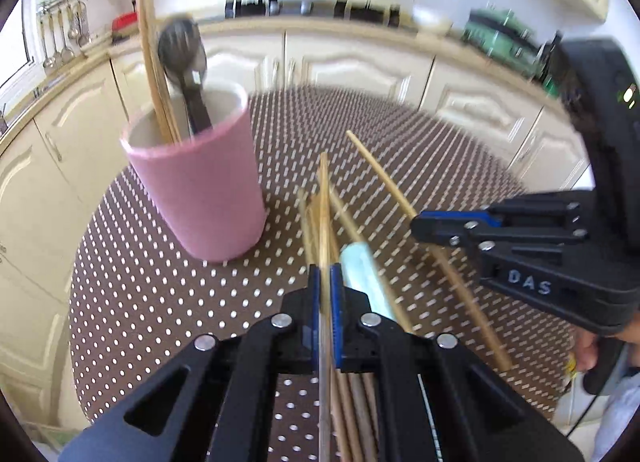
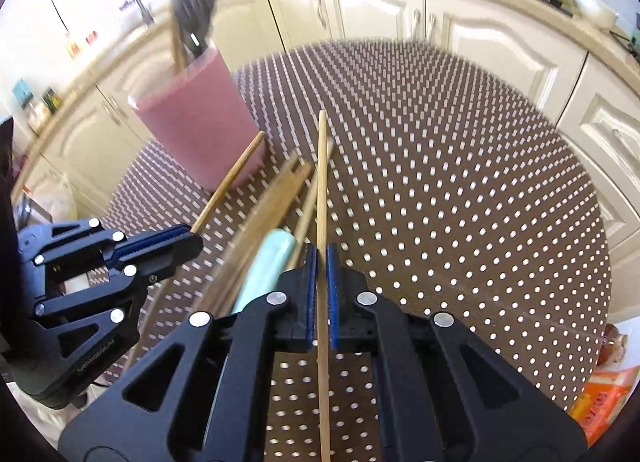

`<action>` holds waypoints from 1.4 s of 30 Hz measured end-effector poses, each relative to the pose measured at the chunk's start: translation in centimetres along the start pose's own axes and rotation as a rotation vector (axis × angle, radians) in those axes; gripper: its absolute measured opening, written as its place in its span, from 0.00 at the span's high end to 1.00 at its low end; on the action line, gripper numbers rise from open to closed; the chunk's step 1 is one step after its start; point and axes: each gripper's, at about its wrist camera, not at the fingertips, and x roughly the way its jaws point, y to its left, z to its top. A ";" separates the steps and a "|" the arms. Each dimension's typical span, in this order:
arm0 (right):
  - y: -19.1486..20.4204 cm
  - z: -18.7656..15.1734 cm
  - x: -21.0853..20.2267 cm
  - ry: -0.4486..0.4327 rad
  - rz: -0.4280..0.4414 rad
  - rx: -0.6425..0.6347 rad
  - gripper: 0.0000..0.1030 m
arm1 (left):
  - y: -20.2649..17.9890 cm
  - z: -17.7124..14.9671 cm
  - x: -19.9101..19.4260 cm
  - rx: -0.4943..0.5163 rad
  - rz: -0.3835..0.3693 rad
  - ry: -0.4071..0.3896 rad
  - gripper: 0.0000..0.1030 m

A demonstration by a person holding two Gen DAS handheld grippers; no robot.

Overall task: Organize utensils
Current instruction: 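Grasp a chopstick with each gripper and lift them toward the pink cup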

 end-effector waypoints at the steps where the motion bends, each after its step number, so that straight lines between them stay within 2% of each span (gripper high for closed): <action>1: 0.1 -0.2 -0.9 -0.027 0.012 0.000 0.95 | 0.0 0.1 -1.0 -0.010 -0.011 -0.043 0.95; 10: 4.7 0.6 -8.0 -0.262 0.086 -0.073 0.95 | 1.7 1.3 -8.5 -0.063 -0.063 -0.389 0.95; 14: 5.7 2.6 -9.5 -0.326 0.119 -0.082 0.95 | 2.6 1.6 -11.0 -0.110 -0.024 -0.604 0.95; 20: 7.7 5.3 -10.5 -0.424 0.133 -0.104 0.95 | 4.6 2.6 -12.9 -0.212 -0.012 -0.798 0.95; 24: 8.8 7.1 -10.3 -0.472 0.146 -0.120 0.95 | 5.6 3.7 -13.8 -0.239 0.002 -0.892 0.95; 30: 9.8 9.1 -9.9 -0.537 0.160 -0.132 0.95 | 7.5 5.2 -14.5 -0.300 0.069 -1.022 0.95; 36: 8.8 11.1 -9.3 -0.606 0.173 -0.090 0.95 | 8.9 6.4 -12.9 -0.319 0.120 -1.055 0.95; 42: 8.8 11.8 -7.5 -0.624 0.168 -0.082 0.95 | 8.9 6.5 -10.2 -0.292 0.148 -1.053 0.95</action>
